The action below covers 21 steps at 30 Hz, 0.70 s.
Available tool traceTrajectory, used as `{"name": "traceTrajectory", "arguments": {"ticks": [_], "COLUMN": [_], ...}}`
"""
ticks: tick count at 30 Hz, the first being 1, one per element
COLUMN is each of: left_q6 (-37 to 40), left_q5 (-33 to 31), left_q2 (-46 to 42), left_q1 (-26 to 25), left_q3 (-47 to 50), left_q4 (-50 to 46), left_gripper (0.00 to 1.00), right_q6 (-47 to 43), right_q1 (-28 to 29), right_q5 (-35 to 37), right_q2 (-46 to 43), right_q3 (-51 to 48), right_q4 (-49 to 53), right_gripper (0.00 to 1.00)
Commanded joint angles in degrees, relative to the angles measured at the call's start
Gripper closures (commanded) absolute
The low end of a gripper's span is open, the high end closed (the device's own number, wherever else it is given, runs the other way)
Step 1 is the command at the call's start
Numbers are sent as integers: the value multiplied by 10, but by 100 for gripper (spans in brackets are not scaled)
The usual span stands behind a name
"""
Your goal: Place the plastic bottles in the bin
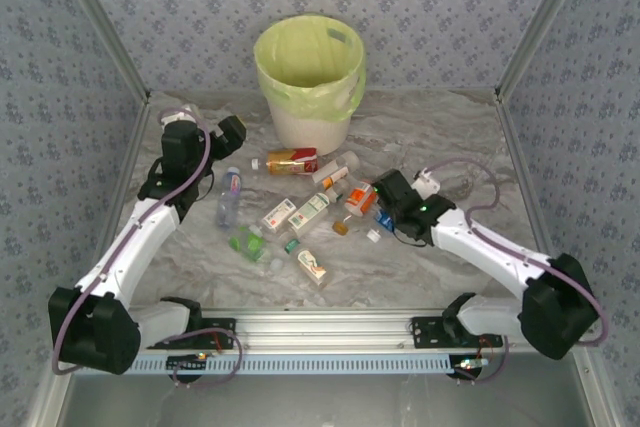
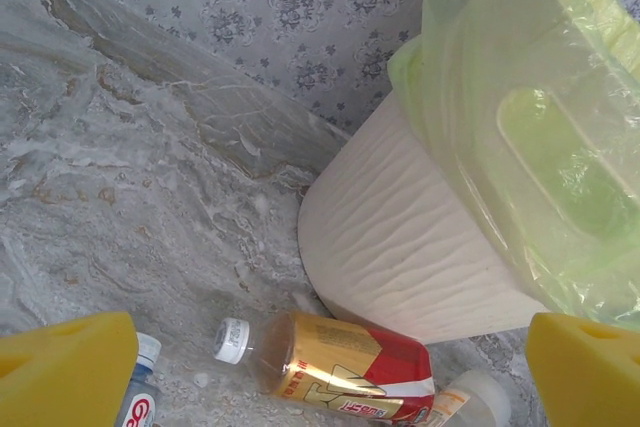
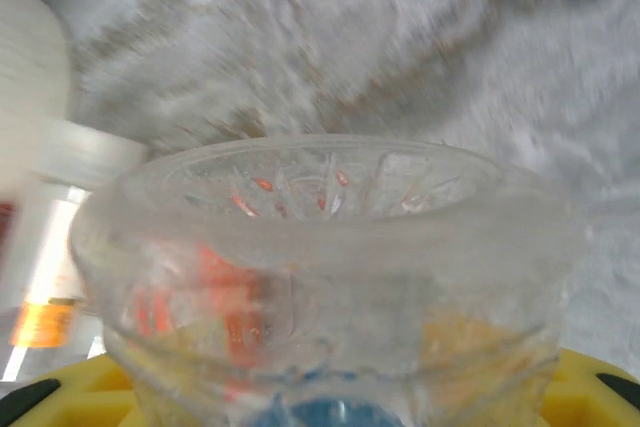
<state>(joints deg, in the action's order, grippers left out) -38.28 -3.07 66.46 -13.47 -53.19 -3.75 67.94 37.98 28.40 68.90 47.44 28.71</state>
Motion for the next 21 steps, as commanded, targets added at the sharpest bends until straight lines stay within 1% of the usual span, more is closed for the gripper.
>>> {"name": "traceTrajectory", "arguments": {"ticks": [1, 3, 6, 9, 12, 13, 14, 17, 19, 21], "left_q6": [-5, -6, -8, -11, -10, -6, 2, 19, 24, 29], "left_q5": [-6, -5, -5, -6, -7, -6, -2, 18, 20, 19], "left_q2": [-6, -11, -21, -31, -36, -37, -38, -41, -43, -46], "left_q1": [6, 8, 12, 15, 18, 18, 18, 18, 18, 18], "left_q3": [-19, -15, -5, 3, 6, 7, 9, 16, 18, 18], "left_q4": [-6, -7, -7, -10, -23, -27, -29, -26, -35, -48], "left_gripper": [1, 1, 1, 0, 1, 1, 0, 0, 1, 1], "right_q6": [-151, -220, -298, -354, -401, -433, -467, -496, -492, -491], "right_q1": [-13, -36, -72, -111, -141, -148, -149, -149, -151, -153], "right_q5": [71, 54, 0, -88, -208, -262, -302, -345, -367, -394], "right_q2": [-26, -31, -31, -7, 49, 79, 109, 191, 230, 263], "right_q3": [52, 78, 117, 172, 272, 312, 356, 484, 544, 585], "right_q4": [-28, -48, -113, -175, -186, -187, -174, -120, -125, -156], "right_gripper": [100, 100, 100, 100, 100, 100, 100, 100, 99, 98]}}
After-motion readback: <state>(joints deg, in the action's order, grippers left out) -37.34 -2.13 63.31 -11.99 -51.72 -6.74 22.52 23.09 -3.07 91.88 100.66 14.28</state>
